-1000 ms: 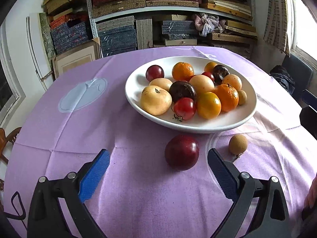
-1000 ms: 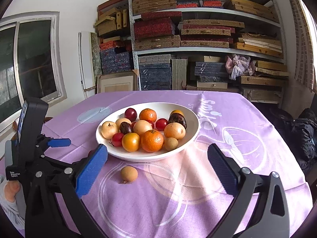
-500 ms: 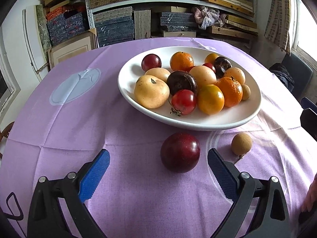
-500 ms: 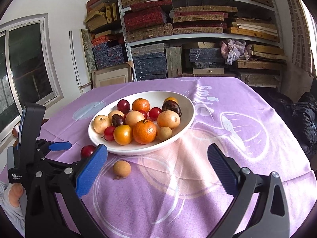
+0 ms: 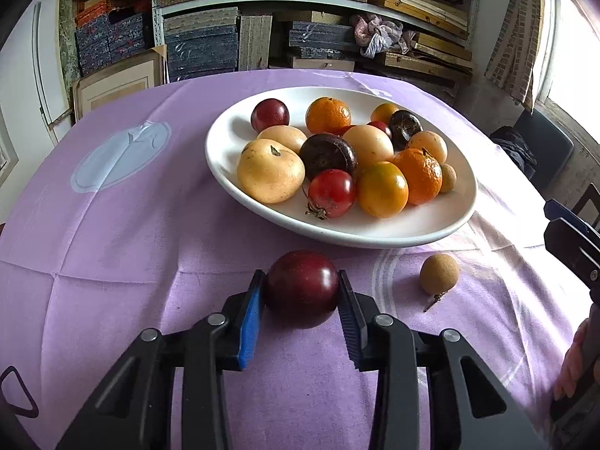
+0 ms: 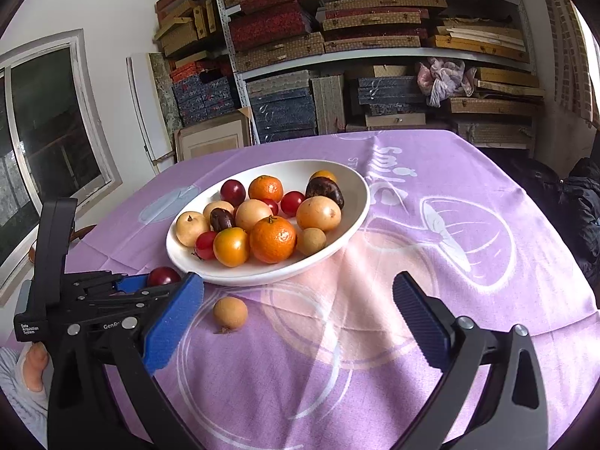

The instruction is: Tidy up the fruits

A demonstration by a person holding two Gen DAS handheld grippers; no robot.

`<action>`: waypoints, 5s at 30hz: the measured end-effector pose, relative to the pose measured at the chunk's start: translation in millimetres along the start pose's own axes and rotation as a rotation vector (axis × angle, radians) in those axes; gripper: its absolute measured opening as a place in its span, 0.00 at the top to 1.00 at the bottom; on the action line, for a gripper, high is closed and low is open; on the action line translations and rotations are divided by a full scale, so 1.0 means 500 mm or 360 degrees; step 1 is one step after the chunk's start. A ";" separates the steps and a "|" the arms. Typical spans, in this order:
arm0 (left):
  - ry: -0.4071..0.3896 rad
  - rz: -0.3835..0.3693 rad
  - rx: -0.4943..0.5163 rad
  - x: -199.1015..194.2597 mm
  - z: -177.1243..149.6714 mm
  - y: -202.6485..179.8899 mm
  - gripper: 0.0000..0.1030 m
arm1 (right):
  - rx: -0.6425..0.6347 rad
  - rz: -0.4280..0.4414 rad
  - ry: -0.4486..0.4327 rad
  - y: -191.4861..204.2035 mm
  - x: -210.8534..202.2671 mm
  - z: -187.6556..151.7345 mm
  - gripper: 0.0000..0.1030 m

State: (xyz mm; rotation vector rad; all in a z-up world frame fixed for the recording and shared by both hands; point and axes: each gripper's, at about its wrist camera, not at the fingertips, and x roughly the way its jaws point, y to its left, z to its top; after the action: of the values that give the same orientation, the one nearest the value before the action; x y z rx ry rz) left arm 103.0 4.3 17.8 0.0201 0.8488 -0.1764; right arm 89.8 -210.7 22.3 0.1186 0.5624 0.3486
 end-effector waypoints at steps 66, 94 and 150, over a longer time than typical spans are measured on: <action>-0.0467 0.0314 0.0177 -0.333 0.051 0.025 0.63 | -0.0231 0.0026 -0.0108 0.035 -0.173 0.113 0.72; -0.0004 0.0137 -0.0008 0.141 0.302 0.066 0.63 | -0.0193 -0.0048 0.0350 0.043 0.331 0.307 0.72; -0.0364 0.0282 -0.0060 -0.177 -0.054 -0.028 0.24 | -0.0115 -0.0025 0.0021 0.108 -0.084 -0.017 0.25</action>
State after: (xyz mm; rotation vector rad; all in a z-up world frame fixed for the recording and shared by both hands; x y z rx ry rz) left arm 23.0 5.8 66.9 0.0391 0.6186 0.0046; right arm 36.5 -174.9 47.4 0.0422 0.5628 0.3544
